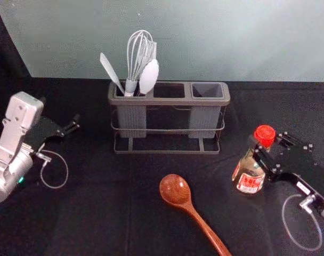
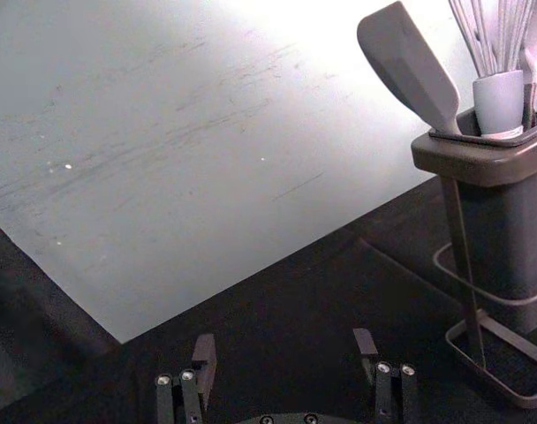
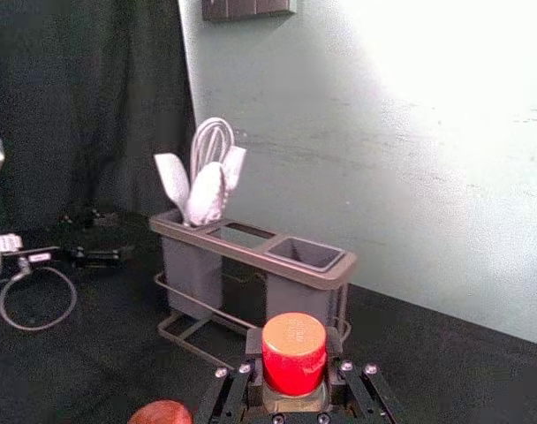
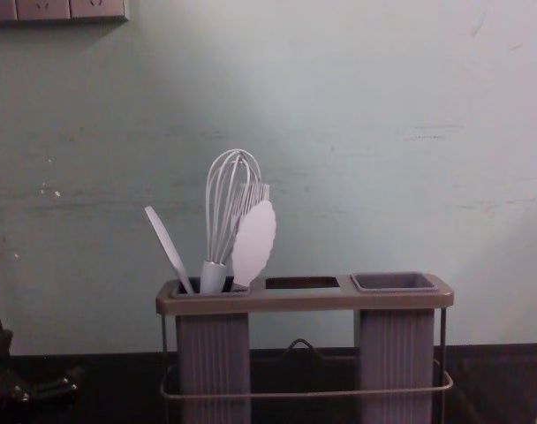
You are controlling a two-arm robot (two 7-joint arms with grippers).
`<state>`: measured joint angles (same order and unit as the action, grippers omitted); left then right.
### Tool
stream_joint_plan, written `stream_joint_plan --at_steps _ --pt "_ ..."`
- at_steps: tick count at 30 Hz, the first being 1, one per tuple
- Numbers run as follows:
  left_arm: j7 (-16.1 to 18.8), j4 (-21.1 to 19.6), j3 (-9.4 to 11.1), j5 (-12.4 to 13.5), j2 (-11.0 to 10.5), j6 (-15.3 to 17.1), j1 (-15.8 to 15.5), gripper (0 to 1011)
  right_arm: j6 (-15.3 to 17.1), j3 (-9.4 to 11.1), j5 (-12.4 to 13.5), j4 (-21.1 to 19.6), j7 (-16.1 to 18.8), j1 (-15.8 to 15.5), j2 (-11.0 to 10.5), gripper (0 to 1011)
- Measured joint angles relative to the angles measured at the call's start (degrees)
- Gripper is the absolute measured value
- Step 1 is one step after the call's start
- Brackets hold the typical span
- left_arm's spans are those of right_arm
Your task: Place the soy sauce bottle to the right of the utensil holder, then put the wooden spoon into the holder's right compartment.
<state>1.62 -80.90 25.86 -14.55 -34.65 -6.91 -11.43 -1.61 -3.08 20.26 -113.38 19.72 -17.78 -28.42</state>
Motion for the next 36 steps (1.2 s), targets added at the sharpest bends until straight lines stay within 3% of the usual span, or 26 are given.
stream_joint_plan --at_steps 15,24,36 --pt "0.0 0.0 0.0 0.0 0.0 0.0 0.0 1011 0.7 -1.68 1.62 9.08 1.8 10.41 -0.51 383" --pt "0.0 0.0 0.0 0.0 0.0 0.0 0.0 1011 0.16 -4.35 1.43 16.0 1.76 17.12 1.4 383" --pt "0.0 0.0 0.0 0.0 0.0 0.0 0.0 1011 -0.86 -6.31 0.39 22.73 1.27 22.63 3.6 383"
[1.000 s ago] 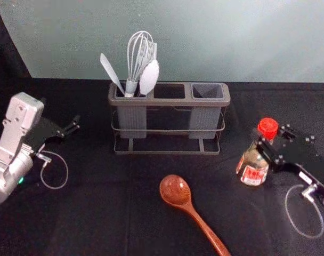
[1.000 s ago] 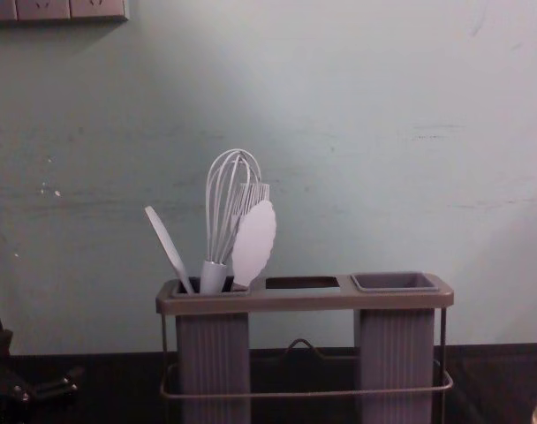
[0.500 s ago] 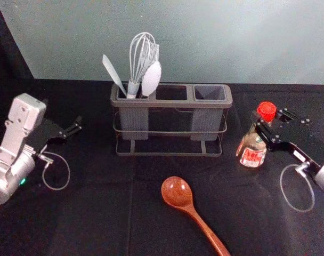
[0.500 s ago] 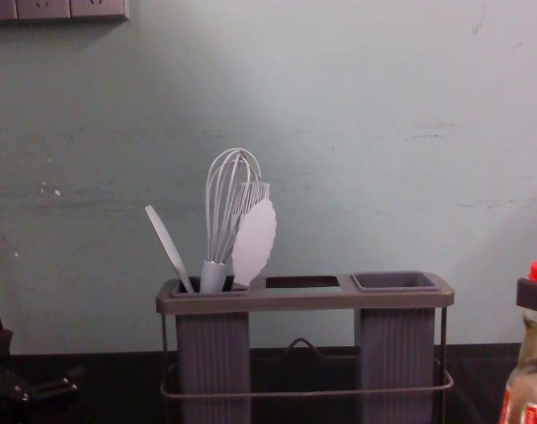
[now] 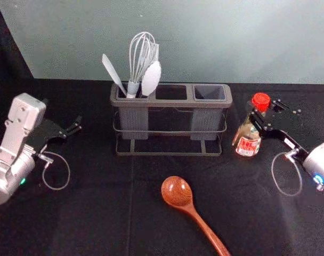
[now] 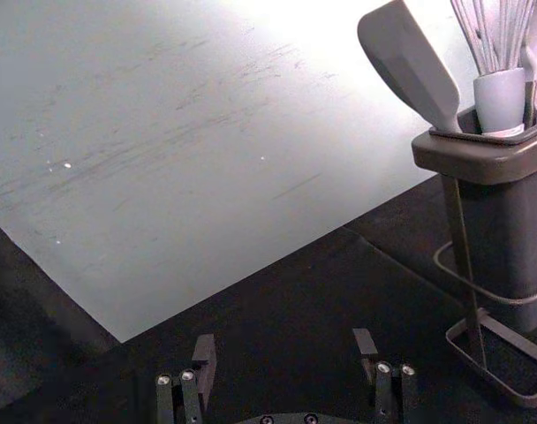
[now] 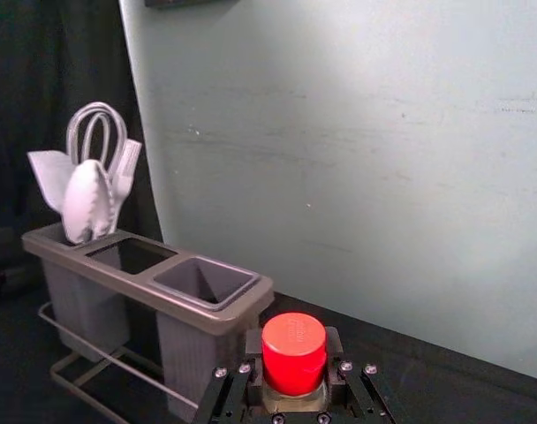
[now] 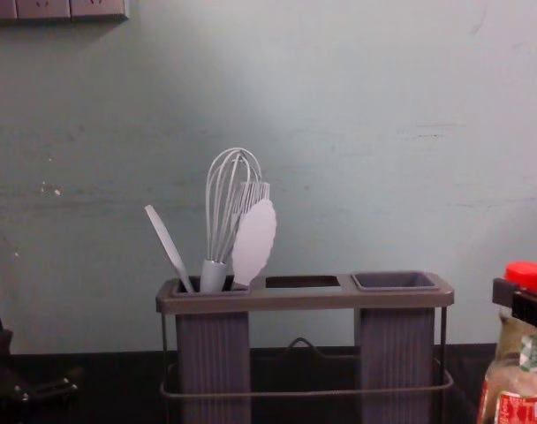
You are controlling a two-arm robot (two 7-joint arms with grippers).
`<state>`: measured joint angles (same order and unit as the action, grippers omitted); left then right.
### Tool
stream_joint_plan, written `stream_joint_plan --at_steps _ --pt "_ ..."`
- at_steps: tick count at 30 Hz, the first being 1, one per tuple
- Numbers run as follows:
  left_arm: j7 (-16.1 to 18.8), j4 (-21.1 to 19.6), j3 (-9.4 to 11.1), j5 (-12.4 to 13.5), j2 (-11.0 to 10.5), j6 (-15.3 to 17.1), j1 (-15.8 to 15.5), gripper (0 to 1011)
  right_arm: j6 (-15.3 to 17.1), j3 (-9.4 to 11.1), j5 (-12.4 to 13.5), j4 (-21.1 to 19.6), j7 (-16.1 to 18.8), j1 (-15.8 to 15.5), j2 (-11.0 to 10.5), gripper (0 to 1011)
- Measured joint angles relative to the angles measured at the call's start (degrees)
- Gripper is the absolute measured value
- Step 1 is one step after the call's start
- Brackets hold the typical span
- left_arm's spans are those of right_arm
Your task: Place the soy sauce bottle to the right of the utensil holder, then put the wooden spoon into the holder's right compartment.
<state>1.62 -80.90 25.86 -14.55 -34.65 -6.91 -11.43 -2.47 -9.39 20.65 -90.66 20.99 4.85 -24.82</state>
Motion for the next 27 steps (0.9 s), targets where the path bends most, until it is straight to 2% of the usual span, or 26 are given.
stream_joint_plan --at_steps 14,27 --pt "0.0 0.0 0.0 0.0 0.0 0.0 0.0 1011 -1.37 -1.03 -0.38 5.71 0.17 3.87 1.95 383" --pt "0.0 0.0 0.0 0.0 0.0 0.0 0.0 1011 -2.15 -1.56 -0.34 8.0 0.42 5.28 3.12 383"
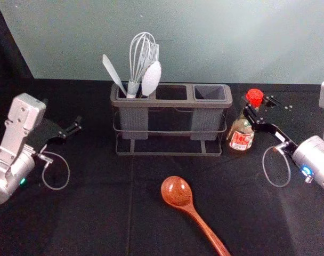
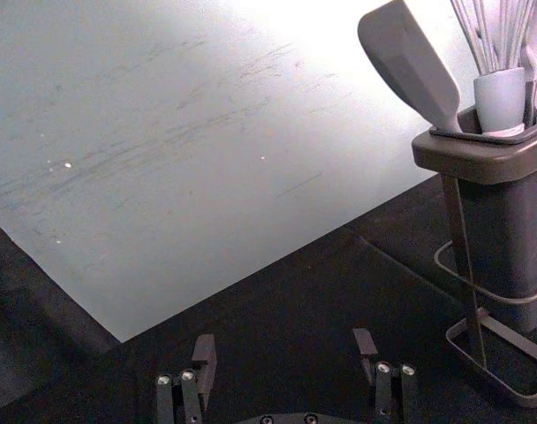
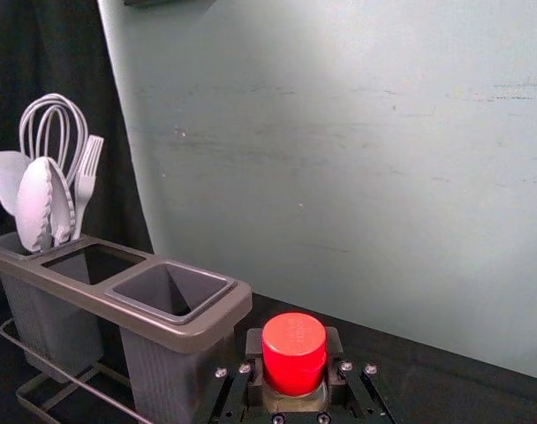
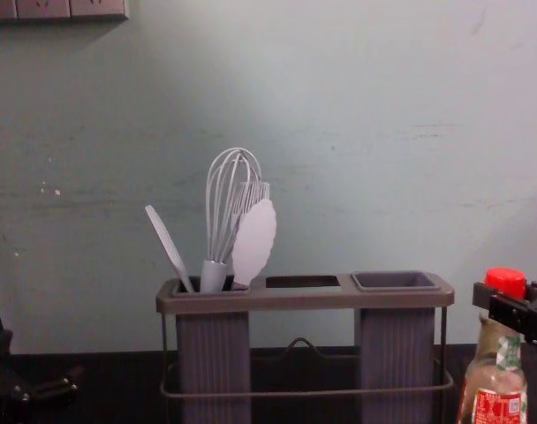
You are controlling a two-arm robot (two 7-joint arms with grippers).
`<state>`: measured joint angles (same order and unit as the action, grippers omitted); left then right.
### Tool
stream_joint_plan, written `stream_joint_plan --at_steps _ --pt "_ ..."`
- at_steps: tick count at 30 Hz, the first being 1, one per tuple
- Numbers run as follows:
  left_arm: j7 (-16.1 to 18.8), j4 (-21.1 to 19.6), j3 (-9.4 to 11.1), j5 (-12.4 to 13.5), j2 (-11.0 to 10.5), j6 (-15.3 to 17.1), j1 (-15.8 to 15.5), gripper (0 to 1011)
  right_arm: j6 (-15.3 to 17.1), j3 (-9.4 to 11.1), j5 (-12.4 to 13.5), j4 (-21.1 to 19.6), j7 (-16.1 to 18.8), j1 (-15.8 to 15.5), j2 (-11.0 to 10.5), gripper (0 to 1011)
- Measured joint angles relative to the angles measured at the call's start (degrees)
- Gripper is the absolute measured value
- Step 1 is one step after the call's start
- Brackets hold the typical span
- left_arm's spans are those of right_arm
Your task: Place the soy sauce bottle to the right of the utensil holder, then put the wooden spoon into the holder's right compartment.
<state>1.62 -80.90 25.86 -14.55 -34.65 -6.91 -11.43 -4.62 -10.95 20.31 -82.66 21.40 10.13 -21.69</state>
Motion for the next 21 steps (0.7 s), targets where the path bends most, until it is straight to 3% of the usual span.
stream_joint_plan --at_steps 13,21 --pt "0.0 0.0 0.0 0.0 0.0 0.0 0.0 1011 0.04 -0.24 -0.26 0.86 -0.05 0.54 0.46 421" --pt "0.0 0.0 0.0 0.0 0.0 0.0 0.0 1011 -0.03 -0.05 -0.25 0.67 -0.19 0.42 0.71 678"
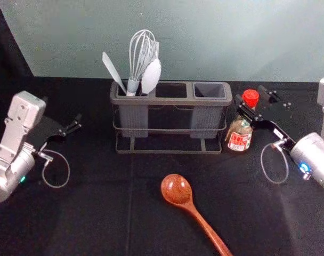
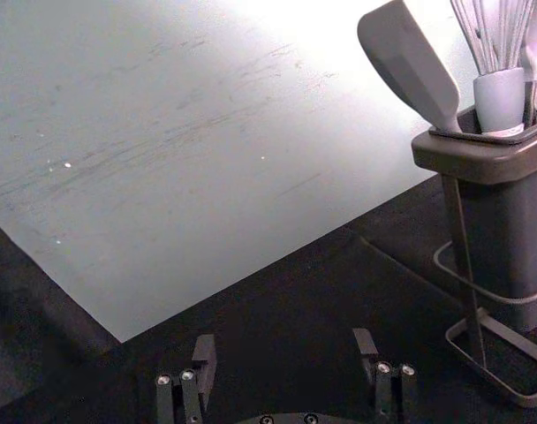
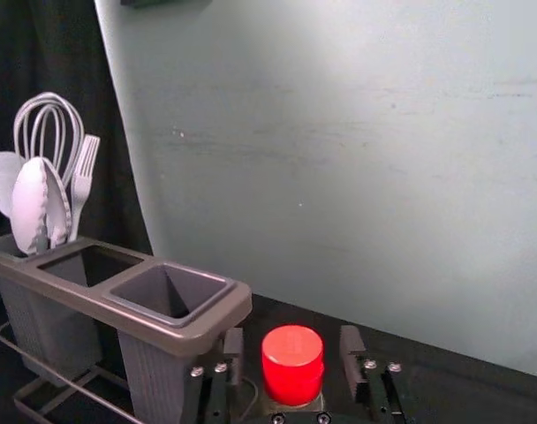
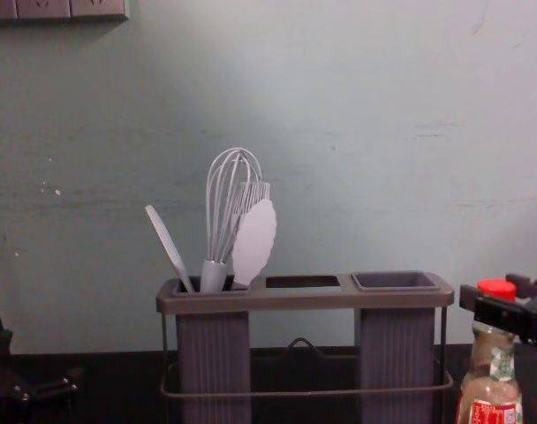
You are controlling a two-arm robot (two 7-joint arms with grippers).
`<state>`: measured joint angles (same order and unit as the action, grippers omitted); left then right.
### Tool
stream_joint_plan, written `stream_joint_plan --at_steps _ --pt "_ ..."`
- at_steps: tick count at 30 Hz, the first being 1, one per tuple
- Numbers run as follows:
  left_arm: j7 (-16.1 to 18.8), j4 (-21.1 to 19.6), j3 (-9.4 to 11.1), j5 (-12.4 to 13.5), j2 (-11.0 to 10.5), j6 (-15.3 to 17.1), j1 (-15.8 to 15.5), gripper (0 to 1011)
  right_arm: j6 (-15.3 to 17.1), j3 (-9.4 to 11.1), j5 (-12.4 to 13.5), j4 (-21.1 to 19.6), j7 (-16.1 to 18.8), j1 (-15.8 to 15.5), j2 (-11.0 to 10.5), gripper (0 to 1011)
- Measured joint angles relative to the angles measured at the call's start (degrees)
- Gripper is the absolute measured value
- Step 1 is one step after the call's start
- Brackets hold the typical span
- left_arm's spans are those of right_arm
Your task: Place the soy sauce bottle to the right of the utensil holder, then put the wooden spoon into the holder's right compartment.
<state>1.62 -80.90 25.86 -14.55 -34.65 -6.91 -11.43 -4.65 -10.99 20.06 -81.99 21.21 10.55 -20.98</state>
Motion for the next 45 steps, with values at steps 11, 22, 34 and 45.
stream_joint_plan --at_steps 11,22,34,45 --pt "0.0 0.0 0.0 0.0 0.0 0.0 0.0 1011 -0.16 1.69 0.18 -4.41 -1.06 -2.11 -0.89 994" --pt "0.0 0.0 0.0 0.0 0.0 0.0 0.0 1011 2.52 3.08 -1.25 -11.48 -3.38 -6.44 -2.45 1000" --pt "0.0 0.0 0.0 0.0 0.0 0.0 0.0 1011 6.58 2.95 -3.82 -20.41 -4.85 -13.85 -3.72 1000" --pt "0.0 0.0 0.0 0.0 0.0 0.0 -0.01 1011 8.9 -0.34 -6.15 -23.98 -5.39 -17.67 -2.57 1000"
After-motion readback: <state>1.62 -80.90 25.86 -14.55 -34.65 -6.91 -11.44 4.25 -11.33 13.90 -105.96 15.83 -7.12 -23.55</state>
